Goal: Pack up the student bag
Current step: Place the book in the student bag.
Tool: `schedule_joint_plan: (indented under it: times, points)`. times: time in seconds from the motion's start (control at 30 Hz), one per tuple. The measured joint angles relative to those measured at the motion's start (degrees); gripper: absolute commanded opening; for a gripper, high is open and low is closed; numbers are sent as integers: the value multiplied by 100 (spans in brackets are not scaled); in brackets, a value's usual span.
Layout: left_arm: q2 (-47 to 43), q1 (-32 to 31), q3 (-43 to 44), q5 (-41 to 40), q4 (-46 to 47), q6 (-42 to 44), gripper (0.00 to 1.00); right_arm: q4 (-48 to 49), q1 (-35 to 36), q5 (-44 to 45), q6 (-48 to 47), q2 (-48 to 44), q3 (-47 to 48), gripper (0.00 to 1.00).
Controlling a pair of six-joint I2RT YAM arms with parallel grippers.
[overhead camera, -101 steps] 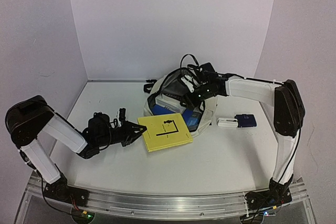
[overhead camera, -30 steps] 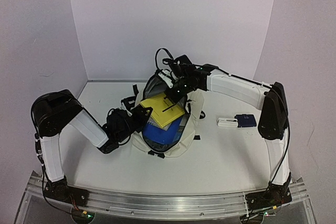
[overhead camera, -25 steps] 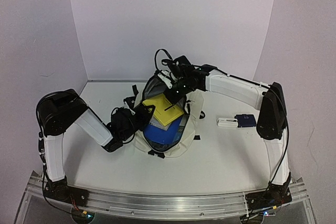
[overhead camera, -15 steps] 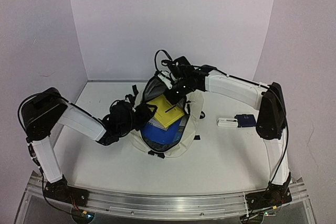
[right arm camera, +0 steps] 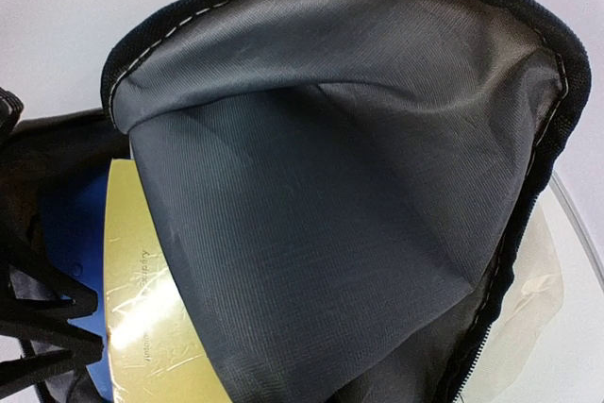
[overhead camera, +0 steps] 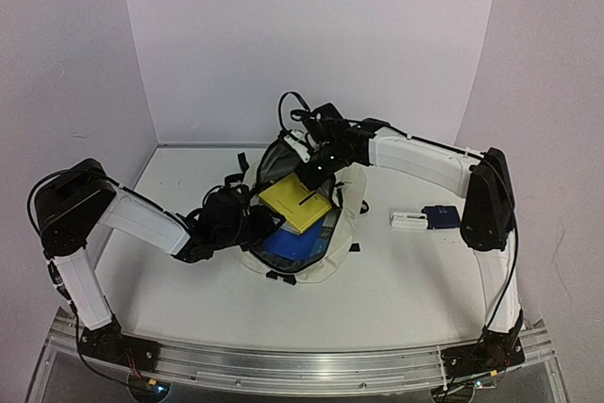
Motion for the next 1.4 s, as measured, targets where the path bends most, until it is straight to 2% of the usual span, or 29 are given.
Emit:
schedule_joint_plan:
  times: [0.13, 0.23, 0.4, 0.5, 0.57, 0.7, 0.77, 0.8, 0.9, 1.0, 1.07, 1.13, 1.27, 1.4]
  points:
    - [372, -5, 257, 251, -127, 108, 22, 29, 0, -91, 38, -6, -101, 0]
    - [892, -17, 870, 572, -266, 294, 16, 40, -6, -133, 86, -13, -172, 0]
    - [1624, -30, 1902, 1063, -519, 618, 15, 74, -20, -180, 137, -34, -258, 0]
    - [1676, -30, 2142, 1195, -758, 788, 27, 77, -66, -185, 153, -57, -344, 0]
    - [1652, -26, 2166, 1260, -860, 903, 40, 95, -74, -185, 153, -67, -374, 0]
    - [1302, -19, 1895, 1460, -1094, 1095, 58, 173, -72, -197, 153, -156, -531, 0]
    - [830, -20, 1541, 1545, -1242, 1155, 64, 248, -70, -235, 157, -246, -672, 13]
    - [555, -31, 1339, 1543, -1306, 1151, 65, 255, -70, -281, 157, -313, -771, 27]
    - [-292, -35, 885, 1464, -1571, 1181, 67, 122, -64, -668, 127, -509, -1001, 55]
    - [-1100, -32, 606, 1328, -1888, 1194, 70, -111, -29, -1099, 52, -772, -1131, 71]
    - [-1532, -28, 472, 1232, -2060, 1196, 72, -219, -24, -1348, 51, -1001, -1146, 78]
    - [-1946, -28, 321, 1088, -2290, 1198, 74, -274, -47, -1588, 86, -1265, -1128, 81]
    - [-2539, -28, 13, 775, -2745, 1194, 75, -294, -414, -1937, 166, -1585, -767, 82]
    - [-2915, -28, -190, 498, -3223, 1174, 77, -240, -1013, -1940, 249, -1510, -332, 82]
